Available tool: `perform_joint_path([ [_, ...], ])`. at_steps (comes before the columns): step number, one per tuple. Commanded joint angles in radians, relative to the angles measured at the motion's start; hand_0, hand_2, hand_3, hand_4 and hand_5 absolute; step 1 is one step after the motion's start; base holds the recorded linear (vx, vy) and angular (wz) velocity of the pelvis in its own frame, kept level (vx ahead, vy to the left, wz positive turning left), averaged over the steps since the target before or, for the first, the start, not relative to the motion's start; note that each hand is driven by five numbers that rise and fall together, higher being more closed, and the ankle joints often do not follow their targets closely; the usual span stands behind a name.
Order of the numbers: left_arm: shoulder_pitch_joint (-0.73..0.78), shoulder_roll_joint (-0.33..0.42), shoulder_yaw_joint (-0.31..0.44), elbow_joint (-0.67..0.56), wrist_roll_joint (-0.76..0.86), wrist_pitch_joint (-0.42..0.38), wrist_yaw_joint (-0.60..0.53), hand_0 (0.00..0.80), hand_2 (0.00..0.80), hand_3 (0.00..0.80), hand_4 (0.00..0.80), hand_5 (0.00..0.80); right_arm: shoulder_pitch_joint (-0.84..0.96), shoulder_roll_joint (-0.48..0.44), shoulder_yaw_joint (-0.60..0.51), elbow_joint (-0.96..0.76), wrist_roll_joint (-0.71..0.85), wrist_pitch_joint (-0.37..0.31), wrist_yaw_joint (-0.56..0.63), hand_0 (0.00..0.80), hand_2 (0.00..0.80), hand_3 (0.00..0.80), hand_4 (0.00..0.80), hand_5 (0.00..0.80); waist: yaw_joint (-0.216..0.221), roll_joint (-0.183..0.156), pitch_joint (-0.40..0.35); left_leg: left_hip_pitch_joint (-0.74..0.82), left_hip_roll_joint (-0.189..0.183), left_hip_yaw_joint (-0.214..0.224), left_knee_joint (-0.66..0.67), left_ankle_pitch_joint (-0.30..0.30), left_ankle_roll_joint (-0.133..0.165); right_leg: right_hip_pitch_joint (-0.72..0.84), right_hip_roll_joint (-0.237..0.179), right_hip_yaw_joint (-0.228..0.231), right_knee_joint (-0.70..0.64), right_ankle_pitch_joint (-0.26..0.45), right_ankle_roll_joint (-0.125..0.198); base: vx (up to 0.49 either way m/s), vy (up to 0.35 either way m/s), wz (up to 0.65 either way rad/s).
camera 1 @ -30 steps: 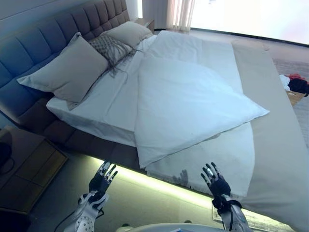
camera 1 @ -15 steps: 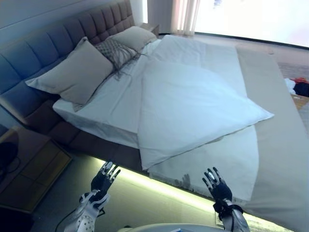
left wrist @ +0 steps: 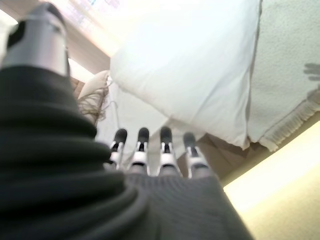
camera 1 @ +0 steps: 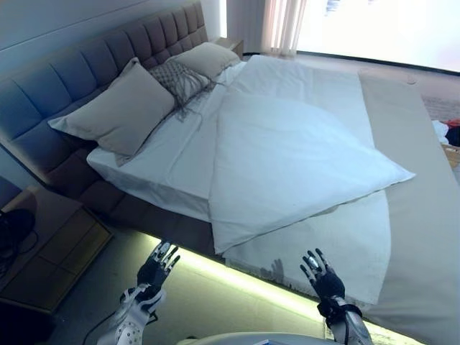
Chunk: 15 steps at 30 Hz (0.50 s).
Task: Make the bed neatly
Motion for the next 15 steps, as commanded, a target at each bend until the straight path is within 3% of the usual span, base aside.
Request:
perform_joint_path([
  [1,-0.028,0.036,0.049,-0.073,0.000,-0.062,-0.009,0.000,0.000,0.000,0.000,0.000,-0.054,-0.037,-0.001,-0.063,-0.048,0.000,0.047,0.000,0.000,0.000,0.000,0.000,0.033,-0.033,0.056,-0.118,-0.016,-0.068,0.236,-0.020,0.034,-0.043,0.069,0.003,0.069,0.022,-0.054,-0.099,-0.054,0.01],
  [4,-0.038,0.022,0.051,-0.051,-0.036,-0.060,-0.011,0.000,0.000,0.000,0.000,0.000,-0.087,-0.059,0.008,-0.055,-0.014,-0.014,0.038,0.000,0.000,0.000,0.000,0.000,0.048,-0.031,0.096,-0.158,-0.047,-0.104,0.295,-0.011,0.042,-0.052,0.081,0.013,0.091,0.023,-0.068,-0.065,0.019,-0.02],
  [9,-0.028,0.012,0.038,-0.061,-0.012,-0.061,-0.014,0.000,0.000,0.000,0.000,0.000,-0.043,-0.051,-0.042,-0.080,0.017,-0.006,0.023,0.000,0.000,0.000,0.000,0.000,0.021,-0.023,0.076,-0.107,-0.083,-0.078,0.198,-0.041,0.078,-0.069,0.040,0.022,0.153,0.002,-0.043,0.080,0.201,-0.09],
  [12,-0.040,0.023,0.051,-0.064,-0.007,-0.058,-0.017,0.000,0.000,0.000,0.000,0.000,-0.037,-0.026,-0.053,-0.073,0.006,-0.025,0.055,0.000,0.000,0.000,0.000,0.000,0.010,-0.016,0.079,-0.091,-0.105,-0.088,0.188,-0.053,0.113,-0.109,-0.006,0.037,0.300,-0.021,-0.020,0.062,0.188,0.06],
  [14,-0.041,0.025,0.052,-0.064,-0.001,-0.058,-0.019,0.000,0.000,0.000,0.000,0.000,-0.037,-0.022,-0.054,-0.072,0.009,-0.030,0.062,0.000,0.000,0.000,0.000,0.000,0.009,-0.017,0.079,-0.092,-0.110,-0.089,0.190,-0.055,0.117,-0.115,-0.010,0.038,0.314,-0.026,-0.019,0.054,0.165,0.14],
  [15,-0.049,0.042,0.045,-0.040,0.021,-0.057,-0.021,0.000,0.000,0.000,0.000,0.000,-0.048,0.002,-0.045,-0.071,0.009,-0.050,0.039,0.000,0.000,0.000,0.000,0.000,0.011,-0.002,0.088,-0.091,-0.143,-0.099,0.212,-0.074,0.159,-0.166,-0.032,0.039,0.509,0.013,-0.025,0.049,0.258,0.19],
])
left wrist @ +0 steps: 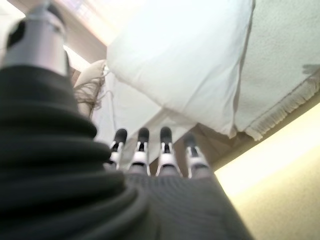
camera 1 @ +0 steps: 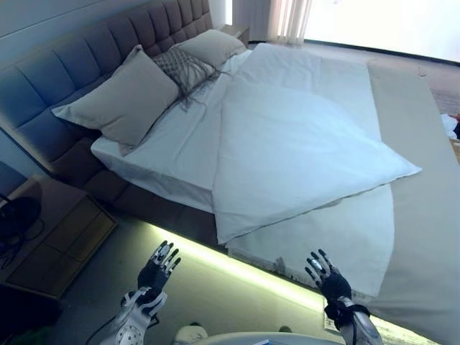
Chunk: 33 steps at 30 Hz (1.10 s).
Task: Make the bed neatly
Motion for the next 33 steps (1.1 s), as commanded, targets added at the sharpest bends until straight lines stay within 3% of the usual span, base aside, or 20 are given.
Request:
perform_joint_path([
  [1,-0.050,0.054,0.039,-0.024,0.040,-0.048,-0.022,0.000,0.000,0.000,0.000,0.000,-0.054,0.021,-0.016,-0.075,0.033,-0.069,-0.008,0.000,0.000,0.000,0.000,0.000,-0.004,0.027,0.013,-0.039,-0.088,-0.033,0.111,-0.027,0.148,-0.141,0.024,0.001,0.462,0.098,-0.052,0.084,0.367,0.32],
  [3,-0.074,0.071,0.048,0.000,0.054,-0.039,-0.049,0.000,0.000,0.000,0.000,0.000,-0.058,0.032,-0.001,-0.084,0.048,-0.079,-0.013,0.000,0.000,0.000,0.000,0.000,-0.005,0.047,0.031,-0.031,-0.102,-0.026,0.138,-0.042,0.172,-0.206,0.013,-0.001,0.627,0.147,-0.060,0.090,0.215,0.25],
  [5,-0.078,0.082,0.072,-0.008,0.062,-0.017,-0.060,0.000,0.000,0.000,0.000,0.000,-0.059,0.039,0.007,-0.076,0.039,-0.086,-0.013,0.000,0.000,0.000,0.000,0.000,0.001,0.048,0.038,-0.021,-0.113,-0.016,0.157,-0.054,0.174,-0.224,-0.009,-0.024,0.631,0.179,-0.054,0.168,0.027,0.10],
  [8,-0.067,0.088,0.097,-0.020,0.049,-0.003,-0.050,0.000,0.000,0.000,0.000,0.000,-0.072,0.048,-0.002,-0.058,0.034,-0.089,-0.022,0.000,0.000,0.000,0.000,0.000,0.003,0.011,0.042,0.010,-0.140,-0.018,0.166,-0.095,0.154,-0.200,-0.056,-0.039,0.371,0.241,-0.041,0.324,-0.242,-0.05],
  [10,-0.076,0.081,0.090,-0.005,0.036,-0.015,-0.043,0.000,0.000,0.000,0.000,0.000,-0.089,0.043,-0.020,-0.051,0.039,-0.076,-0.013,0.000,0.000,0.000,0.000,0.000,-0.026,-0.021,0.040,0.037,-0.150,-0.048,0.170,-0.146,0.125,-0.201,-0.074,-0.003,0.064,0.275,-0.023,0.417,-0.379,-0.24],
  [12,-0.086,0.073,0.082,-0.001,0.034,-0.019,-0.040,0.000,0.000,0.000,0.000,0.000,-0.122,0.032,-0.030,-0.026,0.042,-0.062,-0.009,0.000,0.000,0.000,0.000,0.000,-0.045,-0.018,0.039,0.057,-0.139,-0.066,0.172,-0.189,0.118,-0.202,-0.062,0.034,-0.107,0.321,0.004,0.398,-0.308,-0.21],
  [15,-0.075,0.076,0.090,-0.024,0.030,-0.003,-0.028,0.000,0.000,0.000,0.000,0.000,-0.134,0.033,-0.039,-0.020,0.029,-0.030,-0.008,0.000,0.000,0.000,0.000,0.000,-0.047,-0.023,0.037,0.078,-0.127,-0.074,0.175,-0.218,0.124,-0.215,-0.052,0.041,-0.117,0.350,0.019,0.329,-0.309,0.22],
  [18,-0.051,0.070,0.101,-0.022,0.028,-0.004,-0.026,0.000,0.000,0.000,0.000,0.000,-0.108,0.035,-0.029,-0.016,0.023,-0.009,0.015,0.000,0.000,0.000,0.000,0.000,-0.047,-0.037,0.023,0.105,-0.070,-0.080,0.185,-0.236,0.105,-0.208,-0.024,0.056,-0.048,0.300,0.031,0.382,-0.418,0.26],
  [19,-0.038,0.068,0.102,-0.020,0.019,0.004,-0.017,0.000,0.000,0.000,0.000,0.000,-0.100,0.031,-0.031,-0.015,0.020,0.002,0.005,0.000,0.000,0.000,0.000,0.000,-0.050,-0.037,0.017,0.117,-0.039,-0.081,0.189,-0.223,0.091,-0.202,-0.008,0.062,-0.028,0.278,0.032,0.364,-0.398,0.09],
  [21,-0.003,0.064,0.115,-0.034,-0.002,0.029,-0.041,0.000,0.000,0.000,0.000,0.000,-0.077,0.009,-0.033,-0.061,0.041,0.027,0.017,0.000,0.000,0.000,0.000,0.000,-0.053,-0.030,0.007,0.129,0.041,-0.078,0.208,-0.132,0.050,-0.176,0.032,0.051,-0.008,0.226,0.015,0.358,-0.424,0.18],
  [24,0.019,0.050,0.092,-0.035,0.001,0.003,-0.065,0.000,0.000,0.000,0.000,0.000,-0.062,-0.011,-0.021,-0.055,0.034,0.013,0.036,0.000,0.000,0.000,0.000,0.000,-0.054,-0.027,-0.003,0.122,0.091,-0.077,0.243,-0.021,0.032,-0.132,0.085,0.026,-0.022,0.186,-0.034,0.249,-0.327,0.23],
  [27,0.015,0.036,0.077,-0.023,-0.018,-0.004,-0.076,0.000,0.000,0.000,0.000,0.000,-0.077,-0.031,-0.019,-0.026,0.043,-0.013,0.034,0.000,0.000,0.000,0.000,0.000,-0.054,-0.031,-0.008,0.074,0.093,-0.064,0.345,0.034,0.040,-0.105,0.118,0.008,-0.016,0.140,-0.088,0.166,-0.291,0.09],
  [29,0.005,0.030,0.064,-0.006,-0.025,-0.008,-0.089,0.000,0.000,0.000,0.000,0.000,-0.087,-0.037,-0.020,-0.012,0.052,-0.028,0.020,0.000,0.000,0.000,0.000,0.000,-0.058,-0.035,-0.007,0.038,0.091,-0.031,0.403,0.044,0.050,-0.092,0.134,-0.004,-0.004,0.114,-0.110,0.113,-0.239,0.13],
  [31,-0.006,0.026,0.041,-0.001,-0.009,-0.005,-0.100,0.000,0.000,0.000,0.000,0.000,-0.082,-0.038,-0.030,-0.008,0.071,-0.045,0.011,0.000,0.000,0.000,0.000,0.000,-0.059,-0.031,-0.004,0.012,0.111,0.003,0.370,0.069,0.053,-0.081,0.152,-0.028,0.007,0.092,-0.122,0.094,-0.160,0.15],
  [33,-0.023,0.025,0.021,0.012,0.009,-0.015,-0.101,0.000,0.000,0.000,0.000,0.000,-0.074,-0.033,-0.037,-0.011,0.090,-0.056,0.001,0.000,0.000,0.000,0.000,0.000,-0.055,-0.015,-0.001,0.005,0.107,0.000,0.272,0.095,0.046,-0.068,0.170,-0.043,0.012,0.075,-0.117,0.105,-0.067,0.27],
])
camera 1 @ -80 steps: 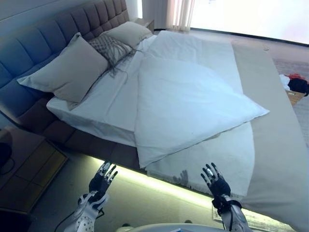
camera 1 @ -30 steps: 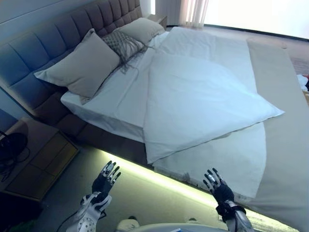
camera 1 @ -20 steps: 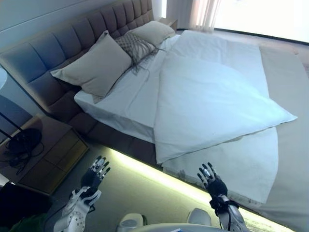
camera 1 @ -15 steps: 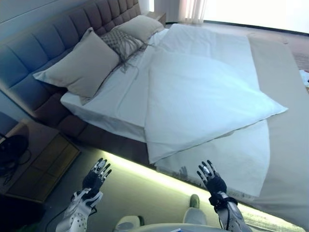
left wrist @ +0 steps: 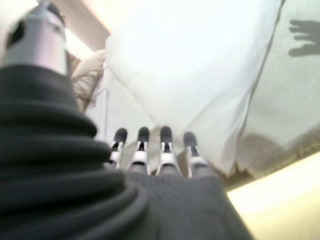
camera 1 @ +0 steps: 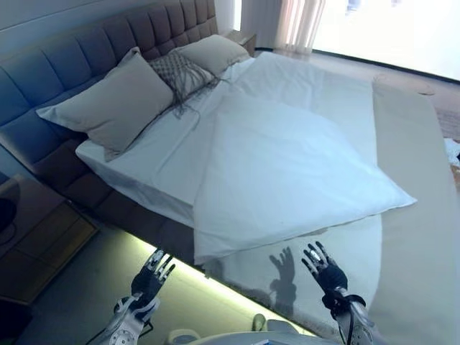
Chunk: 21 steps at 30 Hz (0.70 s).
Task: Make the bed neatly
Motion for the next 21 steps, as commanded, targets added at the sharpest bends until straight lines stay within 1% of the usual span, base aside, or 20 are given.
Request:
perform_joint_path([
  [1,-0.055,0.027,-0.008,-0.032,0.008,-0.053,-0.035,0.000,0.000,0.000,0.000,0.000,0.007,-0.005,-0.024,-0.056,0.061,-0.073,-0.016,0.000,0.000,0.000,0.000,0.000,-0.010,0.036,0.007,0.022,-0.029,0.062,-0.004,-0.030,-0.003,0.023,0.012,0.003,-0.054,0.100,0.078,0.099,0.022,0.18],
  [3,-0.089,0.025,-0.014,-0.028,0.010,-0.042,-0.026,0.000,0.000,0.000,0.000,0.000,0.017,-0.005,-0.031,-0.068,0.071,-0.080,-0.034,0.000,0.000,0.000,0.000,0.000,0.000,0.059,0.011,-0.005,-0.031,0.039,-0.132,0.027,-0.031,0.051,0.021,-0.001,-0.061,0.075,0.085,0.109,0.056,0.16],
  [4,-0.099,0.023,-0.016,-0.024,0.012,-0.040,-0.025,0.000,0.000,0.000,0.000,0.000,0.020,-0.005,-0.031,-0.072,0.072,-0.084,-0.039,0.000,0.000,0.000,0.000,0.000,0.005,0.065,0.014,-0.020,-0.035,0.030,-0.166,0.044,-0.039,0.061,0.021,-0.001,-0.064,0.067,0.088,0.140,0.054,0.31],
  [6,-0.126,0.018,-0.021,-0.005,0.024,-0.040,-0.029,0.000,0.000,0.000,0.000,0.000,0.031,-0.001,-0.030,-0.084,0.080,-0.103,-0.042,0.000,0.000,0.000,0.000,0.000,0.022,0.083,0.023,-0.090,-0.041,0.015,-0.233,0.108,-0.064,0.096,0.025,0.009,-0.075,0.044,0.089,0.185,0.031,0.38],
  [8,-0.134,0.014,-0.021,0.003,0.035,-0.036,-0.039,0.000,0.000,0.000,0.000,0.000,0.039,0.003,-0.024,-0.088,0.084,-0.117,-0.047,0.000,0.000,0.000,0.000,0.000,0.033,0.093,0.025,-0.121,-0.051,0.002,-0.269,0.130,-0.068,0.115,0.029,0.017,-0.076,0.026,0.086,0.212,0.016,0.14],
  [10,-0.128,0.016,-0.020,0.004,0.042,-0.025,-0.043,0.000,0.000,0.000,0.000,0.000,0.046,0.007,-0.021,-0.083,0.088,-0.128,-0.046,0.000,0.000,0.000,0.000,0.000,0.044,0.108,0.026,-0.140,-0.057,-0.019,-0.309,0.153,-0.069,0.130,0.037,0.024,-0.064,0.005,0.080,0.246,0.029,-0.27],
  [14,-0.111,0.018,-0.013,0.026,0.045,-0.015,-0.044,0.000,0.000,0.000,0.000,0.000,0.050,0.024,-0.014,-0.060,0.088,-0.139,-0.039,0.000,0.000,0.000,0.000,0.000,0.060,0.132,0.017,-0.187,-0.069,-0.063,-0.334,0.172,-0.070,0.146,0.052,0.051,-0.024,-0.048,0.068,0.308,0.052,-0.44],
  [15,-0.110,0.020,-0.009,0.026,0.042,-0.009,-0.035,0.000,0.000,0.000,0.000,0.000,0.050,0.027,-0.011,-0.058,0.085,-0.139,-0.044,0.000,0.000,0.000,0.000,0.000,0.066,0.137,0.014,-0.199,-0.074,-0.073,-0.339,0.171,-0.069,0.153,0.053,0.059,-0.015,-0.061,0.067,0.344,0.089,-0.01],
  [17,-0.104,0.026,-0.001,0.027,0.046,0.001,-0.032,0.000,0.000,0.000,0.000,0.000,0.052,0.032,-0.007,-0.057,0.082,-0.141,-0.050,0.000,0.000,0.000,0.000,0.000,0.075,0.143,0.010,-0.217,-0.084,-0.079,-0.339,0.168,-0.067,0.171,0.050,0.069,-0.006,-0.082,0.067,0.363,0.116,0.03],
  [19,-0.104,0.028,-0.001,0.027,0.054,0.007,-0.028,0.000,0.000,0.000,0.000,0.000,0.056,0.039,-0.005,-0.057,0.079,-0.151,-0.058,0.000,0.000,0.000,0.000,0.000,0.082,0.145,0.007,-0.225,-0.091,-0.076,-0.337,0.168,-0.065,0.192,0.043,0.071,0.001,-0.099,0.071,0.326,0.157,-0.30],
  [21,-0.126,0.032,-0.006,0.026,0.070,0.007,-0.035,0.000,0.000,0.000,0.000,0.000,0.046,0.037,-0.003,-0.073,0.083,-0.161,-0.069,0.000,0.000,0.000,0.000,0.000,0.086,0.142,0.016,-0.223,-0.097,-0.076,-0.291,0.146,-0.055,0.207,0.015,0.077,0.033,-0.120,0.089,0.256,0.244,-0.22],
])
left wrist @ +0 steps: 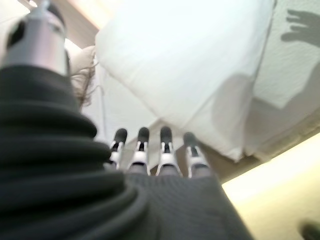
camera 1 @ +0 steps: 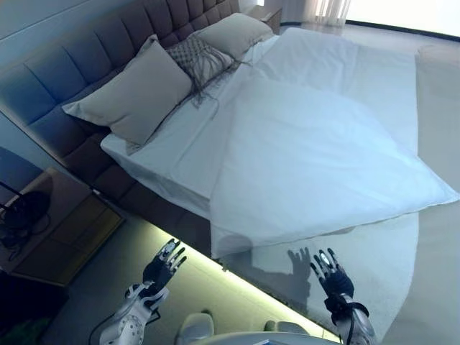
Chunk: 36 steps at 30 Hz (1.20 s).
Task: Make the bed neatly
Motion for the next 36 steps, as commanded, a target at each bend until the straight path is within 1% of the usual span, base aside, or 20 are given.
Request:
perform_joint_path([
  [1,-0.039,0.036,0.020,-0.038,0.053,-0.026,-0.021,0.000,0.000,0.000,0.000,0.000,0.016,-0.003,0.017,-0.113,0.008,-0.071,-0.011,0.000,0.000,0.000,0.000,0.000,-0.004,-0.022,-0.032,-0.084,-0.011,0.013,0.001,0.206,0.001,0.060,-0.053,-0.046,0.084,-0.005,0.080,0.199,0.249,-0.32],
  [2,-0.046,0.037,0.016,-0.036,0.053,-0.034,-0.027,0.000,0.000,0.000,0.000,0.000,0.007,-0.004,0.024,-0.109,0.005,-0.080,-0.010,0.000,0.000,0.000,0.000,0.000,-0.002,-0.025,-0.028,-0.093,-0.020,0.020,0.032,0.175,0.005,0.057,-0.069,-0.045,0.109,-0.017,0.084,0.318,0.292,-0.51],
  [3,-0.049,0.041,0.008,-0.035,0.061,-0.032,0.006,0.000,0.000,0.000,0.000,0.000,-0.004,0.000,0.038,-0.092,0.016,-0.075,-0.035,0.000,0.000,0.000,0.000,0.000,0.003,-0.025,-0.023,-0.094,-0.031,0.025,0.060,0.147,0.012,0.051,-0.091,-0.047,0.149,-0.030,0.088,0.331,0.249,-0.66],
  [4,-0.057,0.042,0.008,-0.035,0.064,-0.031,0.026,0.000,0.000,0.000,0.000,0.000,-0.011,0.006,0.028,-0.101,0.017,-0.044,-0.055,0.000,0.000,0.000,0.000,0.000,0.002,-0.037,-0.026,-0.105,-0.052,0.037,0.105,0.129,0.024,0.053,-0.117,-0.044,0.169,-0.006,0.105,0.367,0.265,-0.67],
  [5,-0.065,0.045,0.011,-0.057,0.067,-0.038,0.006,0.000,0.000,0.000,0.000,0.000,-0.010,0.012,0.020,-0.117,0.035,-0.018,-0.035,0.000,0.000,0.000,0.000,0.000,0.007,-0.050,-0.035,-0.112,-0.074,0.063,0.132,0.113,0.049,0.051,-0.156,-0.053,0.206,0.062,0.126,0.286,0.223,-0.63],
  [6,-0.057,0.050,0.008,-0.087,0.067,-0.041,0.014,0.000,0.000,0.000,0.000,0.000,-0.002,0.022,0.026,-0.121,0.009,-0.020,-0.020,0.000,0.000,0.000,0.000,0.000,0.016,-0.056,-0.043,-0.105,-0.089,0.082,0.127,0.103,0.075,0.039,-0.191,-0.063,0.252,0.122,0.135,0.340,0.256,-0.49],
  [8,-0.043,0.061,0.009,-0.086,0.045,-0.047,0.038,0.000,0.000,0.000,0.000,0.000,-0.001,0.038,0.043,-0.118,-0.022,-0.035,-0.010,0.000,0.000,0.000,0.000,0.000,0.026,-0.059,-0.056,-0.083,-0.109,0.097,0.115,0.095,0.101,0.021,-0.219,-0.071,0.293,0.176,0.135,0.295,0.199,-0.46],
  [9,-0.042,0.069,0.019,-0.075,0.046,-0.047,0.035,0.000,0.000,0.000,0.000,0.000,0.001,0.042,0.048,-0.122,-0.021,-0.035,0.000,0.000,0.000,0.000,0.000,0.000,0.028,-0.061,-0.062,-0.074,-0.116,0.099,0.111,0.091,0.108,0.016,-0.225,-0.078,0.296,0.189,0.134,0.262,0.137,-0.38],
  [12,-0.055,0.079,0.021,-0.049,0.041,-0.046,0.051,0.000,0.000,0.000,0.000,0.000,-0.014,0.045,0.061,-0.117,-0.038,-0.027,-0.011,0.000,0.000,0.000,0.000,0.000,0.033,-0.070,-0.080,-0.050,-0.145,0.084,0.081,0.088,0.128,0.015,-0.222,-0.081,0.273,0.228,0.133,0.222,0.111,-0.13],
  [16,-0.061,0.069,0.011,-0.039,0.049,-0.043,0.053,0.000,0.000,0.000,0.000,0.000,-0.034,0.047,0.049,-0.100,-0.015,-0.049,-0.029,0.000,0.000,0.000,0.000,0.000,0.051,-0.077,-0.095,-0.044,-0.186,0.063,0.052,0.089,0.157,0.027,-0.217,-0.084,0.302,0.277,0.132,0.122,0.123,0.19],
  [18,-0.057,0.057,0.004,-0.020,0.058,-0.056,0.039,0.000,0.000,0.000,0.000,0.000,-0.037,0.051,0.037,-0.111,-0.014,-0.052,-0.043,0.000,0.000,0.000,0.000,0.000,0.051,-0.068,-0.097,-0.025,-0.201,0.049,0.057,0.069,0.181,-0.004,-0.220,-0.084,0.428,0.313,0.134,0.090,0.225,0.28],
  [20,-0.044,0.050,0.011,-0.028,0.073,-0.058,0.032,0.000,0.000,0.000,0.000,0.000,-0.036,0.048,0.033,-0.137,-0.018,-0.046,-0.053,0.000,0.000,0.000,0.000,0.000,0.045,-0.052,-0.086,0.006,-0.201,0.041,0.066,0.052,0.193,-0.072,-0.211,-0.076,0.571,0.329,0.129,0.090,0.226,0.20],
  [22,-0.036,0.051,0.017,-0.044,0.070,-0.058,0.041,0.000,0.000,0.000,0.000,0.000,-0.036,0.046,0.033,-0.149,-0.028,-0.036,-0.044,0.000,0.000,0.000,0.000,0.000,0.038,-0.052,-0.076,0.030,-0.197,0.048,0.075,0.035,0.194,-0.111,-0.217,-0.086,0.562,0.323,0.115,0.088,0.077,0.20],
  [24,-0.043,0.059,0.029,-0.056,0.064,-0.054,0.048,0.000,0.000,0.000,0.000,0.000,-0.044,0.042,0.030,-0.142,-0.035,-0.031,-0.033,0.000,0.000,0.000,0.000,0.000,0.029,-0.062,-0.066,0.056,-0.197,0.052,0.076,0.022,0.185,-0.132,-0.221,-0.106,0.457,0.311,0.106,0.098,-0.078,-0.04],
  [26,-0.061,0.059,0.034,-0.046,0.054,-0.059,0.062,0.000,0.000,0.000,0.000,0.000,-0.073,0.041,0.021,-0.112,-0.031,-0.030,-0.027,0.000,0.000,0.000,0.000,0.000,0.013,-0.078,-0.058,0.087,-0.197,0.051,0.074,-0.002,0.168,-0.157,-0.249,-0.113,0.282,0.326,0.105,0.109,-0.182,-0.23],
  [28,-0.076,0.057,0.039,-0.033,0.051,-0.065,0.067,0.000,0.000,0.000,0.000,0.000,-0.101,0.040,0.016,-0.096,-0.032,-0.024,-0.029,0.000,0.000,0.000,0.000,0.000,-0.001,-0.090,-0.050,0.118,-0.190,0.052,0.070,-0.027,0.152,-0.161,-0.267,-0.106,0.151,0.348,0.114,0.104,-0.202,-0.24],
  [30,-0.089,0.056,0.043,-0.030,0.050,-0.064,0.074,0.000,0.000,0.000,0.000,0.000,-0.129,0.041,0.014,-0.089,-0.035,-0.016,-0.038,0.000,0.000,0.000,0.000,0.000,-0.008,-0.104,-0.047,0.140,-0.179,0.063,0.067,-0.050,0.134,-0.160,-0.282,-0.091,0.066,0.397,0.137,0.087,-0.231,-0.16],
  [32,-0.098,0.061,0.055,-0.035,0.054,-0.054,0.072,0.000,0.000,0.000,0.000,0.000,-0.144,0.048,0.009,-0.084,-0.037,-0.005,-0.038,0.000,0.000,0.000,0.000,0.000,-0.009,-0.113,-0.048,0.151,-0.159,0.074,0.067,-0.065,0.122,-0.158,-0.291,-0.076,0.035,0.432,0.160,0.081,-0.243,-0.09],
  [34,-0.096,0.063,0.062,-0.036,0.055,-0.049,0.073,0.000,0.000,0.000,0.000,0.000,-0.145,0.054,0.001,-0.079,-0.041,0.010,-0.040,0.000,0.000,0.000,0.000,0.000,-0.009,-0.117,-0.055,0.158,-0.140,0.078,0.068,-0.071,0.116,-0.151,-0.286,-0.068,0.033,0.437,0.173,0.098,-0.219,-0.07],
  [36,-0.092,0.063,0.075,-0.038,0.064,-0.042,0.079,0.000,0.000,0.000,0.000,0.000,-0.149,0.063,-0.004,-0.067,-0.024,0.019,-0.038,0.000,0.000,0.000,0.000,0.000,-0.003,-0.123,-0.061,0.161,-0.122,0.078,0.074,-0.078,0.110,-0.144,-0.285,-0.074,0.037,0.431,0.178,0.115,-0.252,-0.08],
])
